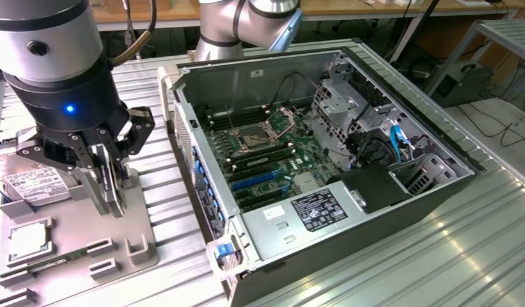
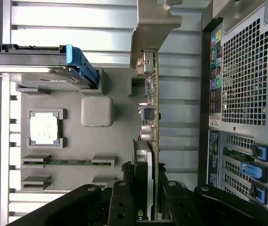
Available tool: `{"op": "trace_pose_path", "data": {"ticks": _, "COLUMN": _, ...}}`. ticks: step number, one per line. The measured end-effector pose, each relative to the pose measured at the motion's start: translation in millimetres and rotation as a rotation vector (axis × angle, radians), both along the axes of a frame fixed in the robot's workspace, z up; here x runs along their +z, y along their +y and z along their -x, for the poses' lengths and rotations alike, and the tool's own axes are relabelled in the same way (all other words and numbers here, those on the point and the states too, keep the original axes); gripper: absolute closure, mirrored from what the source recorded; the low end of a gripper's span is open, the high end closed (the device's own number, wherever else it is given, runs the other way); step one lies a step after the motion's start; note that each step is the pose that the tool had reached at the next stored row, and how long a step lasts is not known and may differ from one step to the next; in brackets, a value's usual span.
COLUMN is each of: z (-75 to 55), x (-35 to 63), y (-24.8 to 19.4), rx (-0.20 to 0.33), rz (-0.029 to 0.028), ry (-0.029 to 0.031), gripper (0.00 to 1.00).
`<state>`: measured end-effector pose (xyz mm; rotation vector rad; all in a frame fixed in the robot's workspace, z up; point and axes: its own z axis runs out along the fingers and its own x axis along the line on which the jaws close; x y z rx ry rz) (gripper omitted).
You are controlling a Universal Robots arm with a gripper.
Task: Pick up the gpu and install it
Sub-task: 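Pick up the gpu and move the gpu toward the slot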
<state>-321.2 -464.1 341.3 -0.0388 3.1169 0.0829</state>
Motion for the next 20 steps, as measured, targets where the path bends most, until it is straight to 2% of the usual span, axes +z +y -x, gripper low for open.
{"op": "trace_pose_path", "data": {"ticks": 20, "z": 0.0, "x": 30.1, "y": 0.0, "rx": 0.000, "rz": -0.0001, "ry": 0.0000, "gripper": 0.72}}
